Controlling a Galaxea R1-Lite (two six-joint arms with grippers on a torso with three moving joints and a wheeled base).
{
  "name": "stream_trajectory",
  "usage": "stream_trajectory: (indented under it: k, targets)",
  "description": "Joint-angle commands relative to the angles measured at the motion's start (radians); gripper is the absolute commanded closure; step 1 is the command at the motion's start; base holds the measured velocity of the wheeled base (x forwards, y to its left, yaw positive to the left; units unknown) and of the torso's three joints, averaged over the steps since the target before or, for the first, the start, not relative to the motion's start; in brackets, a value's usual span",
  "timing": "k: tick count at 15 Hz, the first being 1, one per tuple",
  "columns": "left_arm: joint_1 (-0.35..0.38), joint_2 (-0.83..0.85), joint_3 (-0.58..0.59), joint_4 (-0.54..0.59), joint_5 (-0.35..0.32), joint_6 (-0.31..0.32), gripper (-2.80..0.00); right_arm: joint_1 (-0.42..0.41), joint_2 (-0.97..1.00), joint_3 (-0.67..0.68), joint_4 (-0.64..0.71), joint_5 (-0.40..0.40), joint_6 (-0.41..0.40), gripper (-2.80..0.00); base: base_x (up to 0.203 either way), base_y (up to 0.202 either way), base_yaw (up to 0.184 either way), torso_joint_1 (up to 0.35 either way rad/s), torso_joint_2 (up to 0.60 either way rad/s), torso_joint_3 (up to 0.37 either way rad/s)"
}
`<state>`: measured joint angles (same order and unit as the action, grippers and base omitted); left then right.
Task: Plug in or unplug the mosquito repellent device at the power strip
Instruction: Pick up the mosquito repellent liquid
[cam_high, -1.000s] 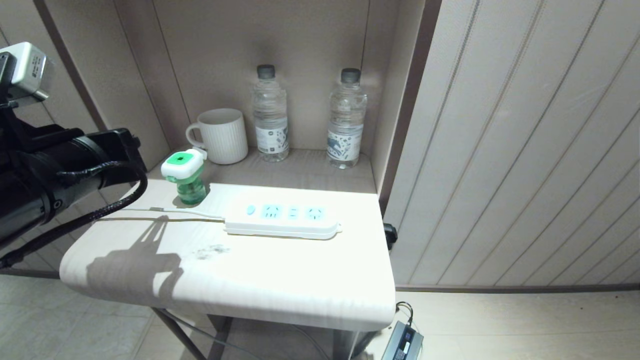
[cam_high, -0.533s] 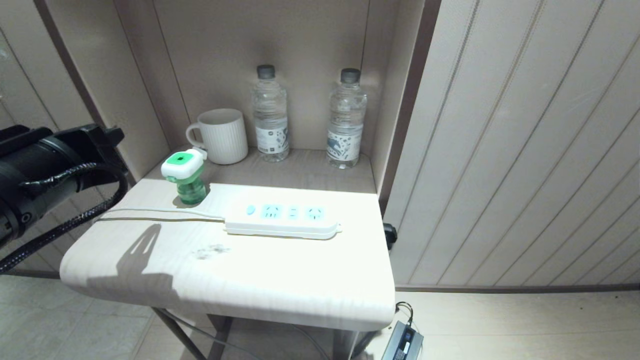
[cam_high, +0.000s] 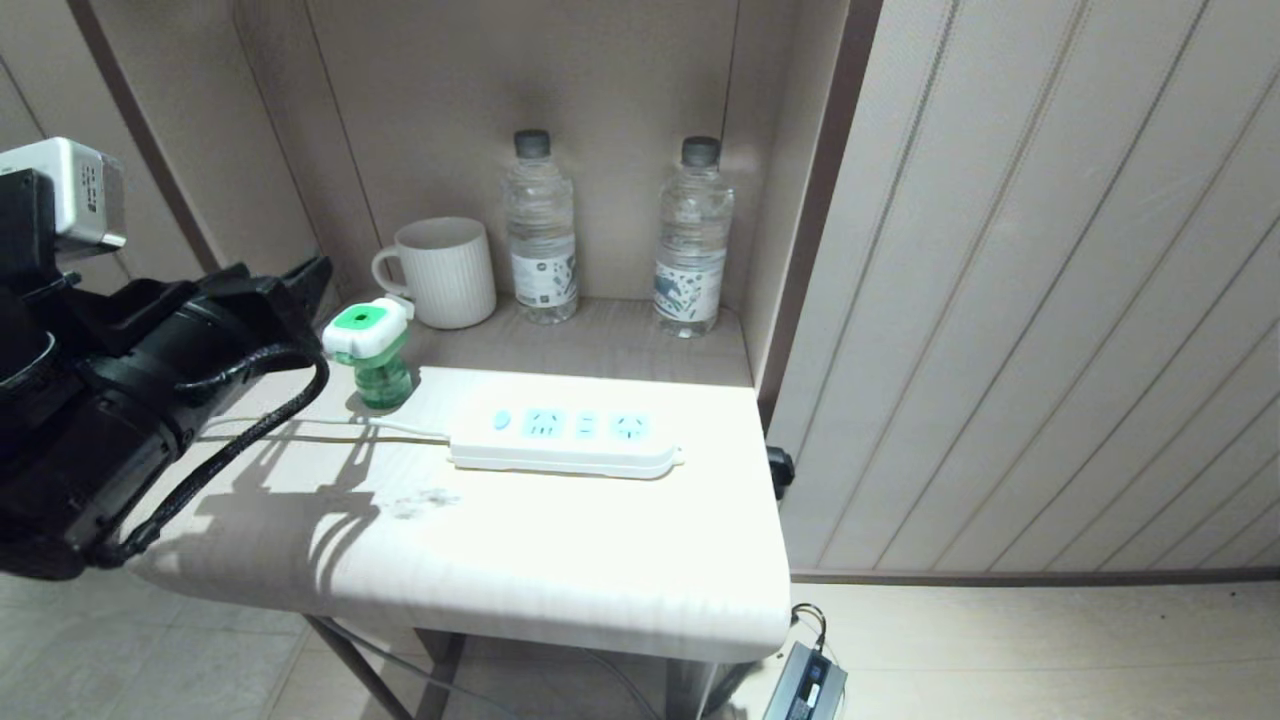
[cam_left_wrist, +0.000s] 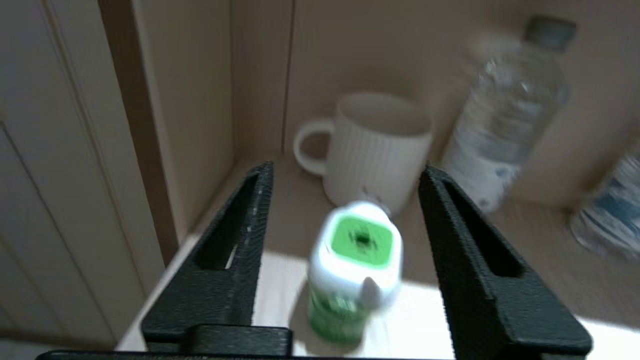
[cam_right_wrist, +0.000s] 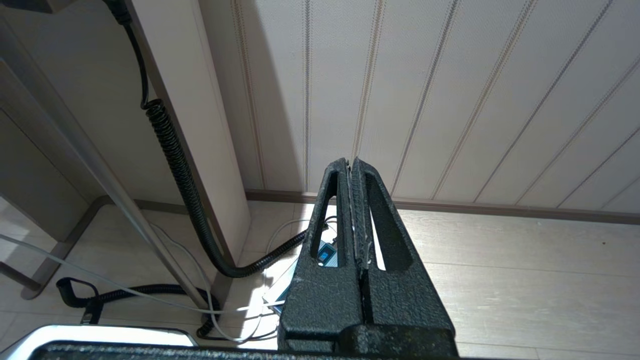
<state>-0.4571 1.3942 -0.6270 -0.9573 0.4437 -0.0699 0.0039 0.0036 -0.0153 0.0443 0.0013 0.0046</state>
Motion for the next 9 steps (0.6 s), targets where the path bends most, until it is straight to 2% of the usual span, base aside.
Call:
stream_trajectory:
  k: [1, 3, 4, 6, 7, 9]
  targets:
    - [0.060, 0.102, -0.015, -0.097, -0.027, 0.021, -2.80, 0.001, -0.001, 0.000, 0.000, 0.000, 0.000, 0.00, 0.000, 0.000, 0.000, 0.000, 0.00, 0.000]
    - [0.109, 0.138, -0.015, -0.182, -0.041, 0.057, -2.80, 0.001, -0.001, 0.000, 0.000, 0.000, 0.000, 0.00, 0.000, 0.000, 0.000, 0.000, 0.00, 0.000]
    - [0.112, 0.140, -0.014, -0.187, -0.043, 0.062, -2.80, 0.001, -0.001, 0.000, 0.000, 0.000, 0.000, 0.00, 0.000, 0.000, 0.000, 0.000, 0.00, 0.000]
    - [0.112, 0.138, -0.011, -0.186, -0.124, 0.103, -2.80, 0.001, -0.001, 0.000, 0.000, 0.000, 0.000, 0.00, 0.000, 0.000, 0.000, 0.000, 0.00, 0.000]
    - [0.112, 0.124, -0.014, -0.161, -0.144, 0.106, -2.80, 0.001, -0.001, 0.000, 0.000, 0.000, 0.000, 0.00, 0.000, 0.000, 0.000, 0.000, 0.00, 0.000]
    - [0.111, 0.082, -0.020, -0.028, -0.209, 0.103, -2.80, 0.001, -0.001, 0.000, 0.000, 0.000, 0.000, 0.00, 0.000, 0.000, 0.000, 0.000, 0.00, 0.000]
